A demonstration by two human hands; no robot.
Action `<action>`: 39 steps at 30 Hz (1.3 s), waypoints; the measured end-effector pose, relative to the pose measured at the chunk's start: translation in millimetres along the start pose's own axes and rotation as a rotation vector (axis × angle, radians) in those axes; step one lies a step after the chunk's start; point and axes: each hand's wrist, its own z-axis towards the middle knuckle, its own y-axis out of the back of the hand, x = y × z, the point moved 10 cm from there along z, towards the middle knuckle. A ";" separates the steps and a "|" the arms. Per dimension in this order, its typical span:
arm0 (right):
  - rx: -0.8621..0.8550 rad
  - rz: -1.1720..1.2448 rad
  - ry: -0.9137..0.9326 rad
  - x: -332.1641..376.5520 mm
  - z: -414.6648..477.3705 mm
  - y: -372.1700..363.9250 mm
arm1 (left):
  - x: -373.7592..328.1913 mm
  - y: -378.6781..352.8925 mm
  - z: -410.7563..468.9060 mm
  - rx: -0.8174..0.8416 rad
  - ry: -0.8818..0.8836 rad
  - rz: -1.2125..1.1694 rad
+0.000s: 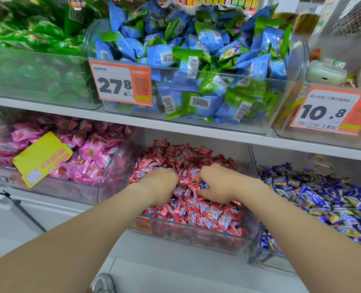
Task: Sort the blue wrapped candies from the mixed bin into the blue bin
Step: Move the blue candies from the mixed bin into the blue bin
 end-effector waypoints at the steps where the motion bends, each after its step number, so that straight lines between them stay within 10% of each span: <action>1: -0.028 0.010 -0.007 -1.9 -1.3 4.3 | 0.6 1.0 0.5 -0.015 0.007 0.022; 8: -0.135 0.390 0.012 -10.1 -17.3 30.1 | -2.1 13.5 -1.2 -0.036 0.013 0.084; 20: -0.068 0.811 -0.049 -26.7 -21.9 18.6 | 8.5 45.0 -22.9 0.050 0.018 -0.583; 26: -0.043 0.469 -0.073 -26.3 -11.7 12.2 | -2.3 11.0 -26.9 0.296 0.069 -0.487; 39: -0.121 -0.083 -0.016 2.4 15.6 -19.8 | -5.5 12.5 -23.7 0.268 -0.010 -0.445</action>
